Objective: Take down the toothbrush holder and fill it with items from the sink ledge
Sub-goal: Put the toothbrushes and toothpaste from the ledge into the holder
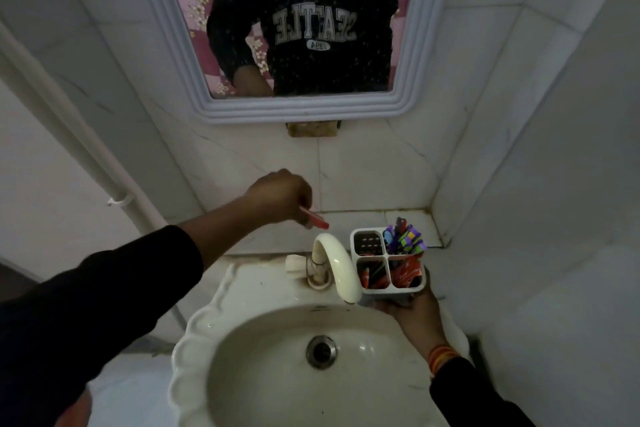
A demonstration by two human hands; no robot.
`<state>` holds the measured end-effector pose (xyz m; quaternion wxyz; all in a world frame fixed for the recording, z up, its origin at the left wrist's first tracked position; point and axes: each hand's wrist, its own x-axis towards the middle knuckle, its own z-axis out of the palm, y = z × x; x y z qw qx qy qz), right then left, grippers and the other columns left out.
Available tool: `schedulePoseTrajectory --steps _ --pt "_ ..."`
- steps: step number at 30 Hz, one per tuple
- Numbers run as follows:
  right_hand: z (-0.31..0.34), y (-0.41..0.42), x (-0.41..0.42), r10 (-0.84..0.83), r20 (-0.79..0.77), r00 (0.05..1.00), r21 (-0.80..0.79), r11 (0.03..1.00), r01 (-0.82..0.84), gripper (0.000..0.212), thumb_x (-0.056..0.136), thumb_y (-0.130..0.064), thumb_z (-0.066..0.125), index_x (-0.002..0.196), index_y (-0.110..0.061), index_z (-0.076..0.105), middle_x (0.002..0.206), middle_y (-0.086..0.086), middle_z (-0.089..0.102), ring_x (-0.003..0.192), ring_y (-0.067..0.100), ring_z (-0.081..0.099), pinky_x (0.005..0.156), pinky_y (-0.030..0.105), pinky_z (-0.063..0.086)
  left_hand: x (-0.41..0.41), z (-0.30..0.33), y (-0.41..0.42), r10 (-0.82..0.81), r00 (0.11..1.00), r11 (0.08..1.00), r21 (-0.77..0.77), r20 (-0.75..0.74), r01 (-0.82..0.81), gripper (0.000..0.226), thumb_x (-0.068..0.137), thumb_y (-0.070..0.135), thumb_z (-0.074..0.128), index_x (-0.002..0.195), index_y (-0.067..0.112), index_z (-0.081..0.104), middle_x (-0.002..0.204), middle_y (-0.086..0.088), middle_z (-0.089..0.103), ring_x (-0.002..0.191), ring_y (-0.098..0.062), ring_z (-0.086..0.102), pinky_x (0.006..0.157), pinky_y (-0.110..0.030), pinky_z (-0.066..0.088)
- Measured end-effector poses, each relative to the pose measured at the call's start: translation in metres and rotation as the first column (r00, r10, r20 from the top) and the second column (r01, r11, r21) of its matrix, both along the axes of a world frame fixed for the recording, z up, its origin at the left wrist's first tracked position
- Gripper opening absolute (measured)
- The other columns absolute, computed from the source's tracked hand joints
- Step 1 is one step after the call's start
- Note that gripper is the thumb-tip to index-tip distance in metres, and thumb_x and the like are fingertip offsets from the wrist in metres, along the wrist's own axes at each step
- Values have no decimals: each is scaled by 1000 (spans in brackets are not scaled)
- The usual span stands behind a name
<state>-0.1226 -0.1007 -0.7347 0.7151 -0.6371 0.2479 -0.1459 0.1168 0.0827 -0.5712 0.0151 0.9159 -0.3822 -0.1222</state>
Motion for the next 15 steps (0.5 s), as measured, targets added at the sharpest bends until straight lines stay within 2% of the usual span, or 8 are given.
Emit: schedulePoseTrajectory --steps 2,5,6,8,10,12,13,15 --pt "3 1 -3 10 -10 1000 -39 999 -11 90 41 -29 102 119 -47 59 121 0 70 115 30 66 79 55 63 -18 26 -18 -65 998 995 -77 -25 63 33 81 43 79 104 19 78 99 2 75 87 -13 67 82 -35 59" --pt "5 0 -4 22 -6 1000 -103 994 -22 86 62 11 90 125 -34 53 121 0 67 109 14 64 67 18 62 -42 49 -48 -136 990 987 -91 -45 132 30 87 31 77 114 19 78 111 4 75 98 -11 68 89 -28 57" --pt "4 -1 -3 24 -22 999 -103 994 -26 85 65 17 86 129 -26 52 123 4 66 107 10 63 64 13 59 -48 52 -57 -157 987 984 -88 -37 154 29 85 30 79 112 20 78 109 5 75 97 -10 68 88 -27 57" --pt "2 -2 -3 29 -54 998 -120 992 -35 85 66 19 84 135 -15 50 127 8 65 106 9 63 67 17 61 -59 50 -73 -185 982 981 -66 -23 183 30 80 33 83 106 20 79 101 5 75 91 -10 69 79 -26 58" --pt "-1 -4 -5 17 -92 996 -177 984 -33 92 61 12 90 137 -20 49 128 1 66 114 14 64 88 36 63 -68 37 -85 -189 982 982 -13 -8 189 30 79 32 84 106 20 77 99 3 70 88 -13 69 71 -25 56" --pt "-1 -3 -6 22 -98 995 -172 984 -39 95 58 8 93 137 -23 50 127 -4 66 118 15 63 98 46 58 -75 21 -95 -197 980 979 48 -16 198 27 83 29 79 107 19 77 102 -1 71 90 -18 70 75 -30 60" --pt "0 -2 -6 21 -95 995 -173 984 -37 94 59 9 92 136 -25 51 126 -5 67 117 15 63 95 43 60 -77 16 -99 -190 981 978 74 -42 193 25 85 29 74 107 17 78 103 -3 74 92 -20 71 80 -33 61" --pt "2 -3 -4 11 -92 996 -141 990 -24 86 65 16 86 130 -31 53 125 -4 66 111 14 65 78 32 65 -77 17 -103 -148 982 984 82 -115 158 28 92 32 64 105 11 78 102 -6 78 94 -22 73 88 -35 60"
